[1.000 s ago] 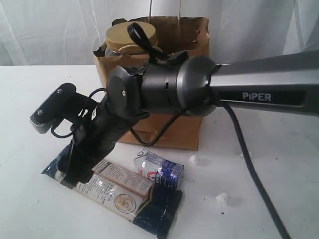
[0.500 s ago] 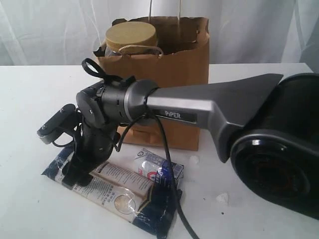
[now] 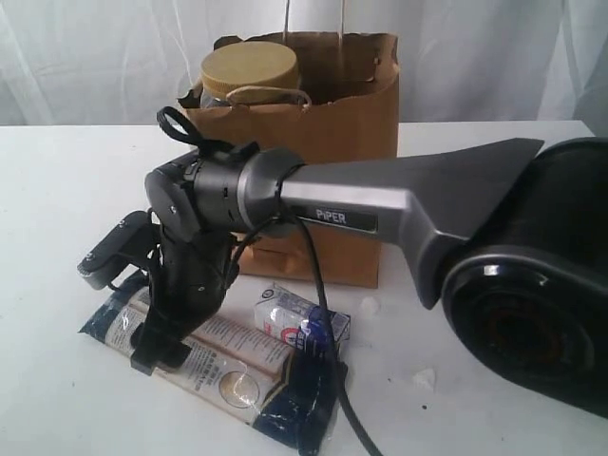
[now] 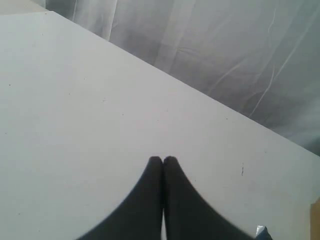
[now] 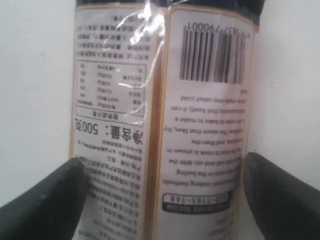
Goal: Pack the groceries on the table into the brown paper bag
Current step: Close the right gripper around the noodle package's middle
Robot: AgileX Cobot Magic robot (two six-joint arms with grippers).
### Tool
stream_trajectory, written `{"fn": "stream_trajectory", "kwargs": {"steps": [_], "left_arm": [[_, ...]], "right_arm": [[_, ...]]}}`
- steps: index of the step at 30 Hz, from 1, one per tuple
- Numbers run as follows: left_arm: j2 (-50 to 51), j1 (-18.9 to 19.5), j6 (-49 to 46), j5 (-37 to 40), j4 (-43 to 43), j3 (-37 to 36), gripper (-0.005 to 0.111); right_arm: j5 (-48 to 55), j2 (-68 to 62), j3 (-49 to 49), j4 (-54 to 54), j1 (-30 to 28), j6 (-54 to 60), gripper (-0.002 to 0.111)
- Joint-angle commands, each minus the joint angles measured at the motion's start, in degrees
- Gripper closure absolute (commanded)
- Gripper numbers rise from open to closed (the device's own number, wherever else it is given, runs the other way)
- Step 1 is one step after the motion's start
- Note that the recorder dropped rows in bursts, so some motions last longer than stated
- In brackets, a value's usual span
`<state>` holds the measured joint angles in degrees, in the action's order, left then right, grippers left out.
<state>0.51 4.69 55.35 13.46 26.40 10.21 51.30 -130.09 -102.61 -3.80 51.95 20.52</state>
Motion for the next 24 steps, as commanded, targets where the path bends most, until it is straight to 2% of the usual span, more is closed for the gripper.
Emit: {"fn": "stream_trajectory", "kwargs": {"steps": [1, 6, 10, 17, 24], "left_arm": [[-0.5, -0.4, -0.2, 0.1, -0.2, -0.3, 0.107], [-0.5, -0.4, -0.2, 0.1, -0.2, -0.3, 0.107], [-0.5, -0.4, -0.2, 0.1, -0.2, -0.3, 0.107], [-0.5, -0.4, -0.2, 0.1, -0.2, -0.3, 0.107], [-0.5, -0.4, -0.2, 0.1, -0.2, -0.3, 0.107]], "right_arm": [[0.2, -1.8, 0.4, -0.8, 0.0, -0.2, 0.029], [-0.4, -2.6, 0.4, -4.2, 0.1, -0.2, 0.031], [1.5, -3.5, 0.4, -4.3, 0.1, -0.2, 0.046], [4.0, -2.7, 0.4, -2.8, 0.1, 0.3, 0.108], [-3.3, 2.2, 0.4, -0.6, 0.0, -0.3, 0.108]]}}
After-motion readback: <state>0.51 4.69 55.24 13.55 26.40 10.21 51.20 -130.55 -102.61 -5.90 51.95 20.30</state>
